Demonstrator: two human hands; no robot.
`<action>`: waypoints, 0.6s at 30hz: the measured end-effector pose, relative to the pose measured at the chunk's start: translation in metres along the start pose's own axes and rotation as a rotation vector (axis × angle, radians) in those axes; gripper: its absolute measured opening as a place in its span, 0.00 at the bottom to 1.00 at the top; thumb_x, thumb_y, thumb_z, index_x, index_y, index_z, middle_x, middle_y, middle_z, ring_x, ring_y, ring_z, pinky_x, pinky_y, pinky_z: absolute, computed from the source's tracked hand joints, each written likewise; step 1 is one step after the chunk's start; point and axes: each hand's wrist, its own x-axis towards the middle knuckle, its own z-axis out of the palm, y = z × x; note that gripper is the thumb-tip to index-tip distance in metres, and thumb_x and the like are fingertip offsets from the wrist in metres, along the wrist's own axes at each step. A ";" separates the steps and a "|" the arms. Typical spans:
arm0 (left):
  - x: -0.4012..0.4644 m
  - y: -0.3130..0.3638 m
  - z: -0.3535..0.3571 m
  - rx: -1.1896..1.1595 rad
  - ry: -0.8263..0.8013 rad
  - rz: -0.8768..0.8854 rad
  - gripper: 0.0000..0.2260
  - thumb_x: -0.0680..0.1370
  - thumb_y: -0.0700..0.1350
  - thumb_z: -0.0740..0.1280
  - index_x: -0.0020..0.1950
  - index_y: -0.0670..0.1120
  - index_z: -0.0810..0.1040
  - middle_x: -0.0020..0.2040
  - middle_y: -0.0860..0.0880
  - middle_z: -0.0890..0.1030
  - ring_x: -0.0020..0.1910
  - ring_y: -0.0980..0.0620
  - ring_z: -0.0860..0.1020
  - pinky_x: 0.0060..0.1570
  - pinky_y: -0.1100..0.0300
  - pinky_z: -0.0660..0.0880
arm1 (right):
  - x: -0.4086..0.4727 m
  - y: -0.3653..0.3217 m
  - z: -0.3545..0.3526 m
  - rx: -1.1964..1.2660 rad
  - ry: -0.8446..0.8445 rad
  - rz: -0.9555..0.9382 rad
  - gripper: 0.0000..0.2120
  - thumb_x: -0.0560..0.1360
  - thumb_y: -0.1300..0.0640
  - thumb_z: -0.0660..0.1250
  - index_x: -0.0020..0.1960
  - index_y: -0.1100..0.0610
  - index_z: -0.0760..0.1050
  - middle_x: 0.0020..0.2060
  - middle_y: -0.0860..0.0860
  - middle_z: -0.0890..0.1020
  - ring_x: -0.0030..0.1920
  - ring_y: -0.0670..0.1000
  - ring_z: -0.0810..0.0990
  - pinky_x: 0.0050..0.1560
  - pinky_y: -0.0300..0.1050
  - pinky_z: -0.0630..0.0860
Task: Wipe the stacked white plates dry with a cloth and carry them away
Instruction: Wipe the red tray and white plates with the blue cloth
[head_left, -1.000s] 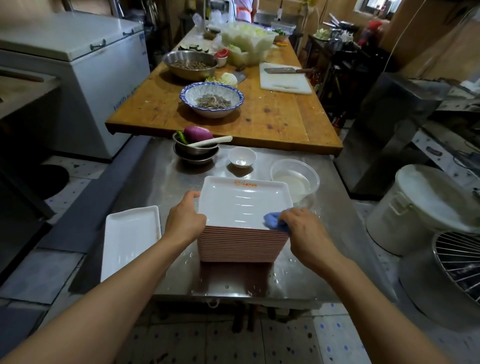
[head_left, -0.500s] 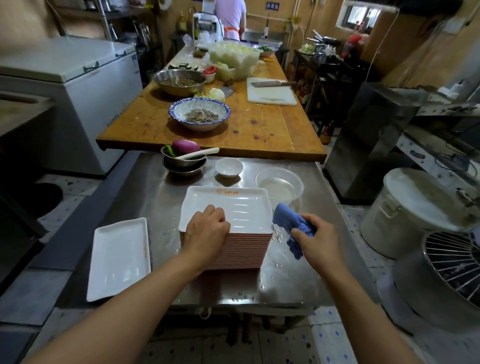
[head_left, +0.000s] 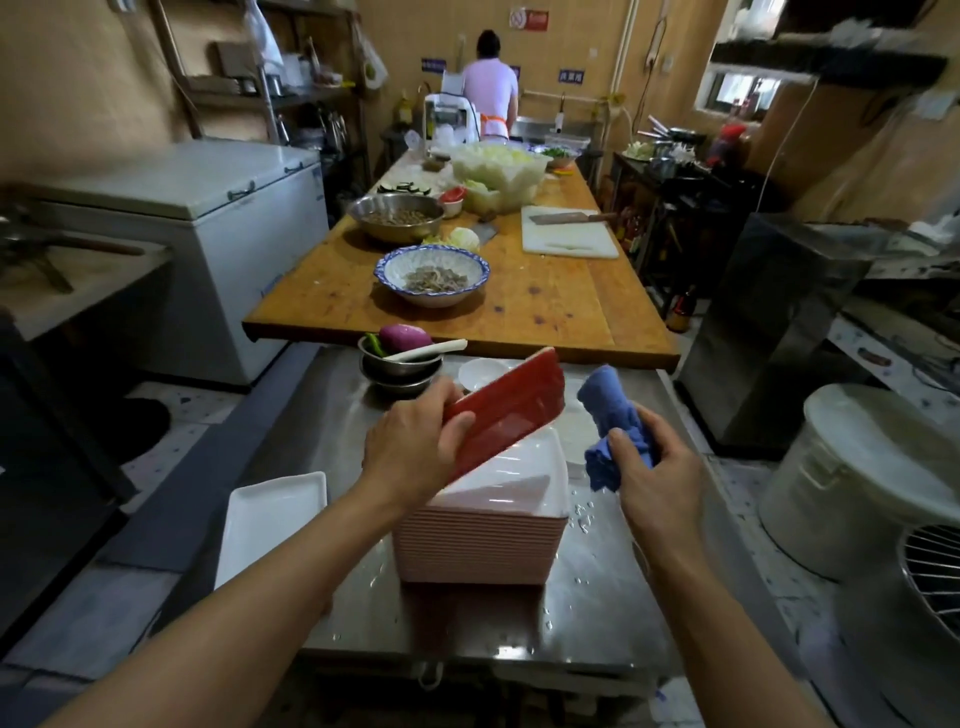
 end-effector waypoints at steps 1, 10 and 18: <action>0.002 0.001 -0.009 -0.087 0.019 -0.050 0.04 0.78 0.47 0.65 0.46 0.48 0.72 0.40 0.49 0.80 0.40 0.46 0.78 0.39 0.50 0.75 | 0.001 -0.008 0.006 0.036 -0.003 -0.031 0.14 0.77 0.61 0.65 0.59 0.47 0.73 0.52 0.50 0.80 0.51 0.48 0.80 0.53 0.44 0.78; -0.009 0.001 -0.076 -0.631 0.120 -0.383 0.04 0.79 0.43 0.63 0.46 0.45 0.75 0.40 0.46 0.82 0.42 0.44 0.81 0.45 0.48 0.79 | -0.008 -0.085 0.085 0.034 -0.096 -0.519 0.16 0.78 0.63 0.63 0.65 0.55 0.71 0.60 0.49 0.74 0.62 0.47 0.72 0.64 0.41 0.70; -0.027 0.000 -0.104 -0.778 0.224 -0.451 0.05 0.79 0.42 0.63 0.49 0.40 0.74 0.46 0.35 0.81 0.46 0.35 0.80 0.48 0.41 0.78 | -0.014 -0.120 0.134 -0.373 -0.181 -0.869 0.20 0.77 0.56 0.57 0.68 0.58 0.71 0.67 0.58 0.71 0.67 0.61 0.65 0.67 0.51 0.59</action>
